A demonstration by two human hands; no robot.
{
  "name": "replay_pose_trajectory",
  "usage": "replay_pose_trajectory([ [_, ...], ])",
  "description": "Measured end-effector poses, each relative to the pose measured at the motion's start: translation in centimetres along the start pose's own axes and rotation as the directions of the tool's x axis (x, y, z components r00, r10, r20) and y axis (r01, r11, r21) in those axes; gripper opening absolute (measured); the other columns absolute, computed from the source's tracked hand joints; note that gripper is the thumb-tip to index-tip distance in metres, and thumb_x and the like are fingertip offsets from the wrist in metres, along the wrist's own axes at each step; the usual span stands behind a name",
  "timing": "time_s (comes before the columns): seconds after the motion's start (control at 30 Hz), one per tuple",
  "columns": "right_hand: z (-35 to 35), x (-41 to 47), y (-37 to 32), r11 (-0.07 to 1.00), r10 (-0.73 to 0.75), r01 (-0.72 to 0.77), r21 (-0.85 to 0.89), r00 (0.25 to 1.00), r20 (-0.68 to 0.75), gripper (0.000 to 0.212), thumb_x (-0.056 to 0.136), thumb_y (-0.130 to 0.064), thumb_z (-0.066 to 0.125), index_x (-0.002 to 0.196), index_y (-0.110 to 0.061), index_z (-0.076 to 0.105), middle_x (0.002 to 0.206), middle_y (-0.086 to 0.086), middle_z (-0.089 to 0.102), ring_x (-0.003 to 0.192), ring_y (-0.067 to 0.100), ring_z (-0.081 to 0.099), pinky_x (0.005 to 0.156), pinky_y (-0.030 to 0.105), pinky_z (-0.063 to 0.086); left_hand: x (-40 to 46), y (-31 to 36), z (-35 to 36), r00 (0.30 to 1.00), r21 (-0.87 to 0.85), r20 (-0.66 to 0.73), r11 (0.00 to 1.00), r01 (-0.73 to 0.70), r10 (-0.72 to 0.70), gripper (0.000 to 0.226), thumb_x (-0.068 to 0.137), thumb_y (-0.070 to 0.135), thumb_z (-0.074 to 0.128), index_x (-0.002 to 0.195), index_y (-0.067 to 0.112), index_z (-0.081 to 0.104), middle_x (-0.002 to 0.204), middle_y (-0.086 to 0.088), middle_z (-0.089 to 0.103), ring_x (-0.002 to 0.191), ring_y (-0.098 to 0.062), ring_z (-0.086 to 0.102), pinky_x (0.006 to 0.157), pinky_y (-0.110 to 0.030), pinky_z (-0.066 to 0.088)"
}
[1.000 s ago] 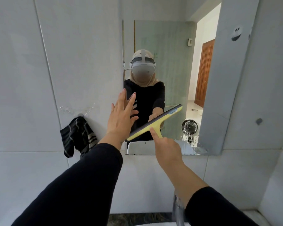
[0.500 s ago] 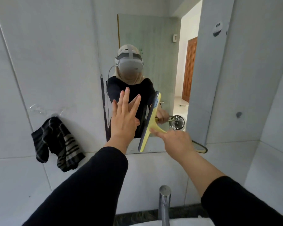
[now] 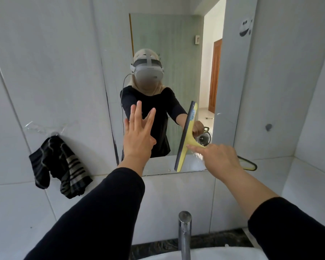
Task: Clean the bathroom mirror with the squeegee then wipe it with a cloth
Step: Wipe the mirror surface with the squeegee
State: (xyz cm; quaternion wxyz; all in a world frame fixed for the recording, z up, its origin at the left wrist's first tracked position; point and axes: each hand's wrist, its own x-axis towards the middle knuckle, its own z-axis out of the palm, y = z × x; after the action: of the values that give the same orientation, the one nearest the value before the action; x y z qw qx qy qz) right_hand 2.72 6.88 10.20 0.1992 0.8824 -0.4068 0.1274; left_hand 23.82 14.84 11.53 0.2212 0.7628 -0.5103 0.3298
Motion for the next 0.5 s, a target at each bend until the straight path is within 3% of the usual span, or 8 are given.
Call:
replay_pose_trajectory([
  [0.13, 0.2, 0.0, 0.7, 1.0, 0.004, -0.004, -0.002, 1.0, -0.002, 0.088, 0.088, 0.004, 0.039, 0.141, -0.059, 0.008, 0.077, -0.002, 0.05, 0.061, 0.018, 0.047, 0.053, 0.028, 0.038, 0.1, 0.5, -0.1, 0.999, 0.065, 0.003, 0.997, 0.032, -0.033, 0.094, 0.083, 0.024, 0.066, 0.15, 0.028, 0.0, 0.158, -0.015, -0.014, 0.146, -0.034, -0.009, 0.118, -0.053, 0.012],
  [0.23, 0.0, -0.4, 2.0, 0.999, 0.028, -0.028, -0.021, 1.0, 0.004, 0.087, 0.089, 0.004, 0.039, 0.141, -0.058, 0.007, 0.065, -0.002, 0.04, 0.052, 0.015, 0.039, 0.05, 0.027, 0.034, 0.2, 1.1, -0.3, 0.999, 0.08, -0.034, 0.996, 0.035, -0.032, 0.094, 0.082, 0.025, 0.067, 0.151, 0.027, 0.003, 0.158, -0.016, -0.012, 0.146, -0.034, -0.007, 0.117, -0.054, 0.008],
  [0.37, 0.2, -1.0, 4.2, 0.998, 0.048, -0.047, -0.043, 0.999, 0.011, 0.084, 0.091, 0.003, 0.037, 0.141, -0.058, 0.008, 0.062, -0.004, 0.035, 0.052, 0.015, 0.039, 0.045, 0.026, 0.028, 0.9, 3.4, -0.1, 0.988, 0.118, -0.036, 0.982, -0.145, 0.151, 0.103, 0.075, 0.029, 0.074, 0.151, 0.028, 0.005, 0.159, -0.015, -0.008, 0.146, -0.032, -0.008, 0.117, -0.058, 0.011],
  [0.5, 0.5, -0.8, 4.7, 0.999, 0.039, -0.039, -0.024, 0.999, -0.012, 0.083, 0.091, 0.003, 0.037, 0.142, -0.057, 0.01, 0.065, -0.002, 0.041, 0.051, 0.015, 0.037, 0.045, 0.026, 0.028, 2.3, 6.1, 0.7, 0.98, 0.11, -0.023, 0.975, -0.193, 0.196, 0.092, 0.08, 0.028, 0.066, 0.15, 0.029, 0.007, 0.159, -0.014, -0.011, 0.146, -0.031, -0.013, 0.116, -0.058, 0.01],
])
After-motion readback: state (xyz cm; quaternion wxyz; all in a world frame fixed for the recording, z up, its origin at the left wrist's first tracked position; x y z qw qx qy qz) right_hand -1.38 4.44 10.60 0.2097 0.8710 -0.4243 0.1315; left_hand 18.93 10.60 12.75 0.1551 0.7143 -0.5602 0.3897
